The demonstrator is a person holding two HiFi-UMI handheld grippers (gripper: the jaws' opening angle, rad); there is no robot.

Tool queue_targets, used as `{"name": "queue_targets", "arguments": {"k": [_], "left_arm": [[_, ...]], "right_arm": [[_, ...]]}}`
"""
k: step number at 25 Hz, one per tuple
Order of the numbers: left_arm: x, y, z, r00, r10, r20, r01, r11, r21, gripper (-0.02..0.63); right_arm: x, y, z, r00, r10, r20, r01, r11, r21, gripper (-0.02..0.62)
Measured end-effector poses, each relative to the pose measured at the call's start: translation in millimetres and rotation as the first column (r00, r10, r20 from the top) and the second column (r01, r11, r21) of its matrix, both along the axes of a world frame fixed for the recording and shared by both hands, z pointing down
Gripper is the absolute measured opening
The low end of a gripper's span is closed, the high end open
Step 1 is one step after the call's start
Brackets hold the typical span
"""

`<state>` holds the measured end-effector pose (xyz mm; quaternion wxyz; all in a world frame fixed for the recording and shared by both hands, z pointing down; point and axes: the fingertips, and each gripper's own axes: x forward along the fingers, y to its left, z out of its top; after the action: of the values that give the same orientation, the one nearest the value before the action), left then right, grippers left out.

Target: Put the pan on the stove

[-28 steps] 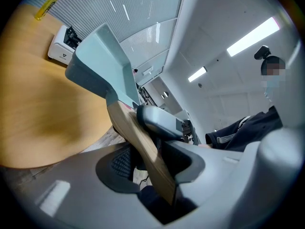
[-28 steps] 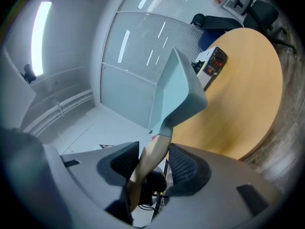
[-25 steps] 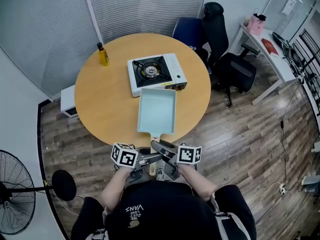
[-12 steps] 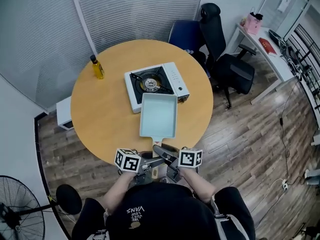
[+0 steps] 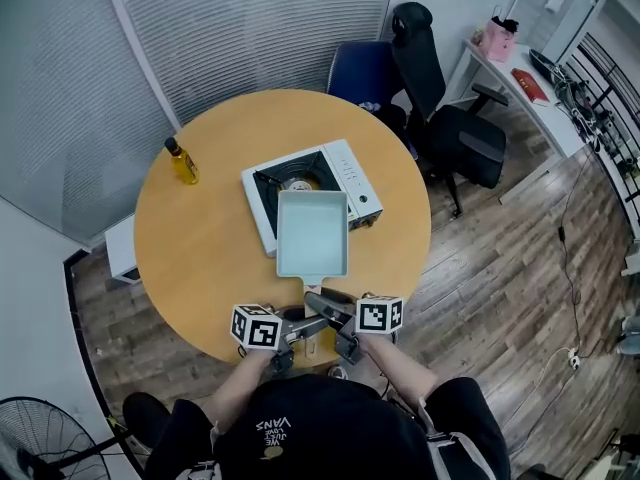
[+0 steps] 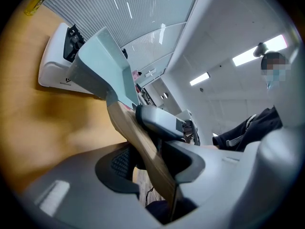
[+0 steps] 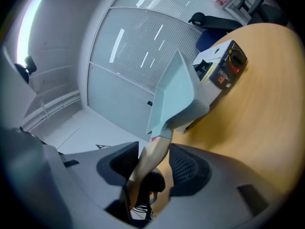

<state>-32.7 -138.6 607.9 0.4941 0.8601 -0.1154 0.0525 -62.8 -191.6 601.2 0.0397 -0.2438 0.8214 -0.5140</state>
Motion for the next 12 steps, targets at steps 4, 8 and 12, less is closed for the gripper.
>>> {"name": "queue_targets", "arguments": {"k": [4, 8, 12], "left_arm": [[-3.2, -21.8, 1.8, 1.000, -0.021, -0.006, 0.021, 1.000, 0.000, 0.161], [-2.5, -40.4, 2.5, 0.999, -0.043, -0.013, 0.043, 0.999, -0.005, 0.163], [-2.7, -57.6, 3.8, 0.998, -0.062, -0.013, 0.062, 0.998, -0.012, 0.163]], "right_arm": [[-4.9, -21.3, -0.8, 1.000, -0.015, 0.003, 0.015, 1.000, 0.005, 0.178], [-3.8, -39.3, 3.5, 0.999, -0.038, -0.027, 0.038, 0.999, 0.011, 0.179], [-4.7, -56.4, 4.0, 0.998, -0.050, -0.046, 0.051, 0.999, 0.014, 0.181]]}}
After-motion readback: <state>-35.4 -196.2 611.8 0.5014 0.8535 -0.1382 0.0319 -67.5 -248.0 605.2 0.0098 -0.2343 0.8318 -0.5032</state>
